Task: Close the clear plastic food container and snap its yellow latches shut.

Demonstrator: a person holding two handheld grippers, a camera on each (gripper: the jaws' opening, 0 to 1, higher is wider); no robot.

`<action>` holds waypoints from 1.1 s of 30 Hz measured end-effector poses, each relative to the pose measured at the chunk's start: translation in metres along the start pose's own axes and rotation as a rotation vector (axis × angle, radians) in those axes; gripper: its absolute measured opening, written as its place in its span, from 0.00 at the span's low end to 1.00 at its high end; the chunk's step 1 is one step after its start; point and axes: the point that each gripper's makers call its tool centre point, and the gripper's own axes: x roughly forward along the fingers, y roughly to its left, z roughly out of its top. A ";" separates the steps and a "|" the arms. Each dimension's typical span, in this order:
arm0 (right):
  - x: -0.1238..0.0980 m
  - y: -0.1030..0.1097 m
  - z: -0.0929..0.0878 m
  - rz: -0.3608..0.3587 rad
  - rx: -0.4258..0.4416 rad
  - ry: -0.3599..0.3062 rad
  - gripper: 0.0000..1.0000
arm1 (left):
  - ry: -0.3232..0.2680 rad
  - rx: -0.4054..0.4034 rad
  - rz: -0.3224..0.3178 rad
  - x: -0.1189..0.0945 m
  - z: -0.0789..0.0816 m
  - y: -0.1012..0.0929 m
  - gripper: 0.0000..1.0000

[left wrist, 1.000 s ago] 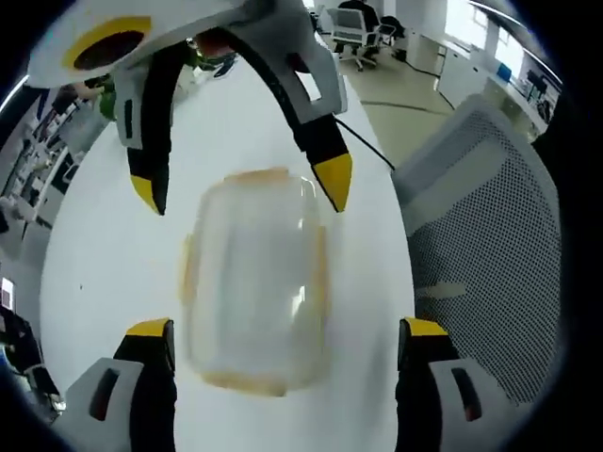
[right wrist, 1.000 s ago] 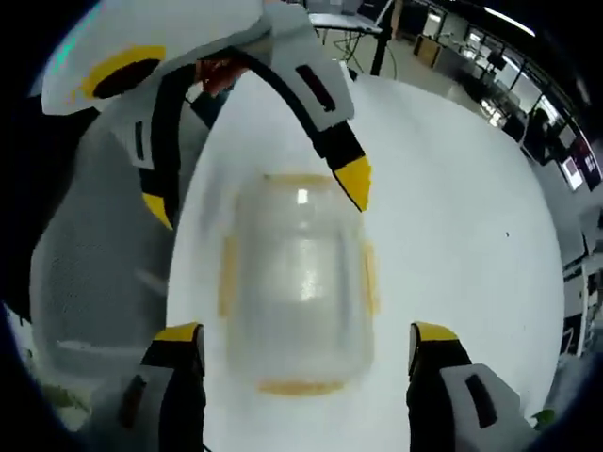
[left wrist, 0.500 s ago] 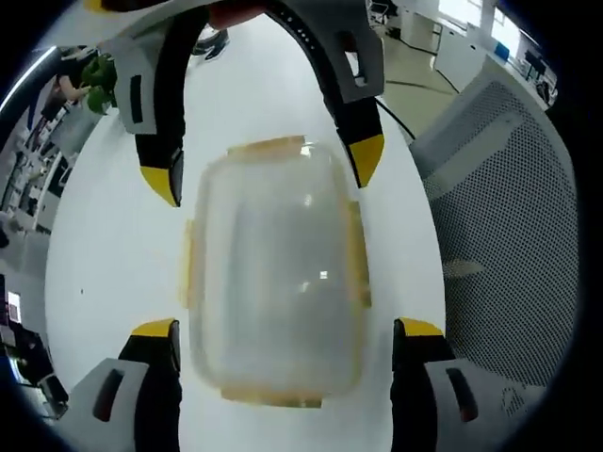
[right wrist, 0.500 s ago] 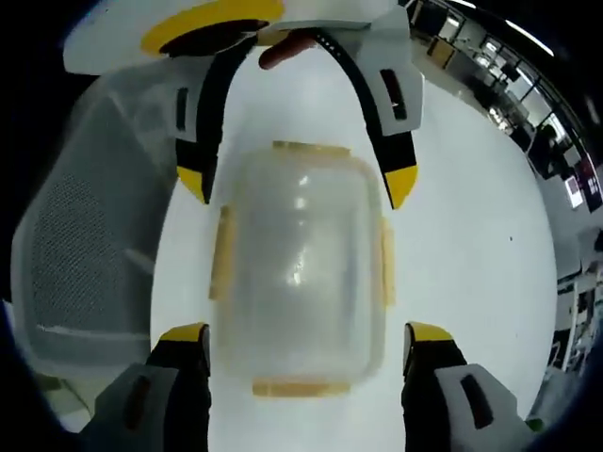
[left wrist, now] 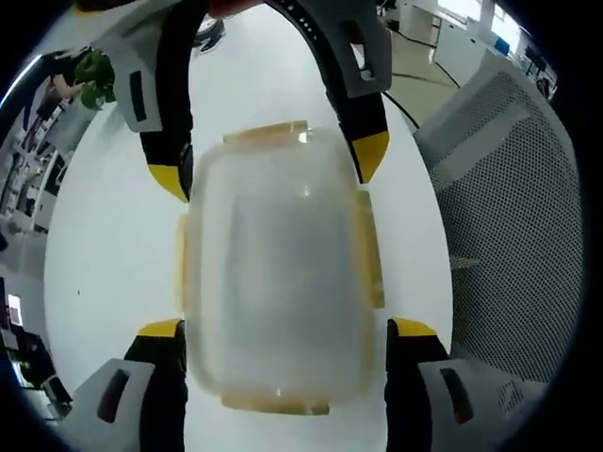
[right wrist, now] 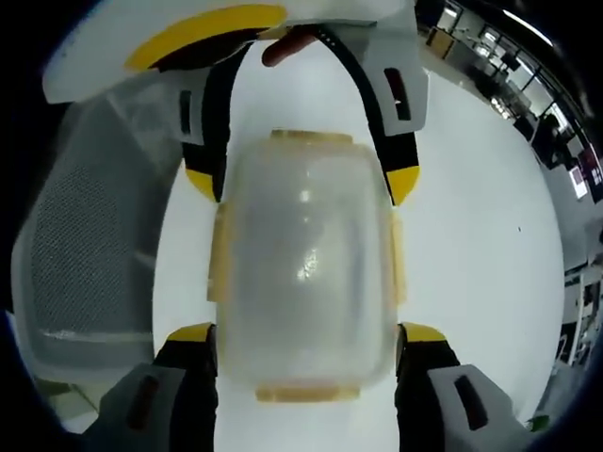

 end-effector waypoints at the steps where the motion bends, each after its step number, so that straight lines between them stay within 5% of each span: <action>1: 0.001 0.000 0.000 0.002 0.001 -0.001 0.78 | 0.010 0.007 0.004 0.002 -0.001 0.001 0.87; 24: 0.003 0.002 0.003 -0.011 0.067 -0.040 0.77 | -0.013 0.003 0.024 0.007 -0.001 0.003 0.85; 33: 0.006 0.000 0.014 -0.016 0.081 -0.066 0.77 | 0.011 0.026 0.042 0.006 -0.013 0.006 0.85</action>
